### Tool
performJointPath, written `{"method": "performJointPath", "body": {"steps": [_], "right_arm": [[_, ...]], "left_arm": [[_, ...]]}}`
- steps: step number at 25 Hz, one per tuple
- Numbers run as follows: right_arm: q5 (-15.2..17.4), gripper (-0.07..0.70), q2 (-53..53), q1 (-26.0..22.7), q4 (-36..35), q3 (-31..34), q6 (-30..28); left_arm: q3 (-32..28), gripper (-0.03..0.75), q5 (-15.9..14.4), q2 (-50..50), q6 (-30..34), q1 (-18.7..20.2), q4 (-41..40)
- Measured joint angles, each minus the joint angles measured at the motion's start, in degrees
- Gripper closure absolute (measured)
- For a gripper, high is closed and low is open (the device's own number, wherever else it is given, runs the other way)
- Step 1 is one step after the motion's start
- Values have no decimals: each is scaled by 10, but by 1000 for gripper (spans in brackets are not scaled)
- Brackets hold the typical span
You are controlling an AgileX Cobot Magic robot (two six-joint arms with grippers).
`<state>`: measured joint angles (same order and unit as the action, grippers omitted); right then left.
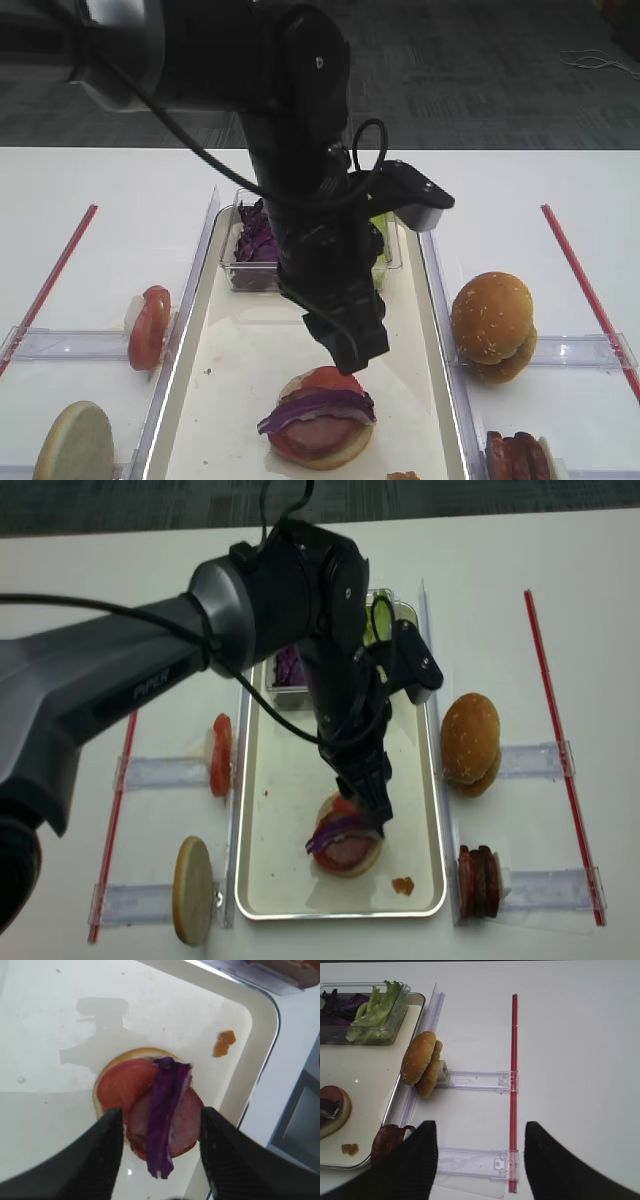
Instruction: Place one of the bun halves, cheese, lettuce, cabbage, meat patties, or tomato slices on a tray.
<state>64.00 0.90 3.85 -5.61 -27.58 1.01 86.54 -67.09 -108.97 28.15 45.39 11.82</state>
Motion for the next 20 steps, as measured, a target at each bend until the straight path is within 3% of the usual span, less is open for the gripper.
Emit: {"method": "performJointPath", "body": {"steps": [5, 13, 20], "right_arm": [[0, 230, 0, 0, 0, 0, 0], [0, 230, 0, 0, 0, 0, 0], [0, 230, 0, 0, 0, 0, 0]], "left_arm": [[28, 347, -21, 0, -75, -31, 0], [31, 348, -26, 0, -225, -96, -1], [31, 348, -27, 0, -281, -142, -1]]}}
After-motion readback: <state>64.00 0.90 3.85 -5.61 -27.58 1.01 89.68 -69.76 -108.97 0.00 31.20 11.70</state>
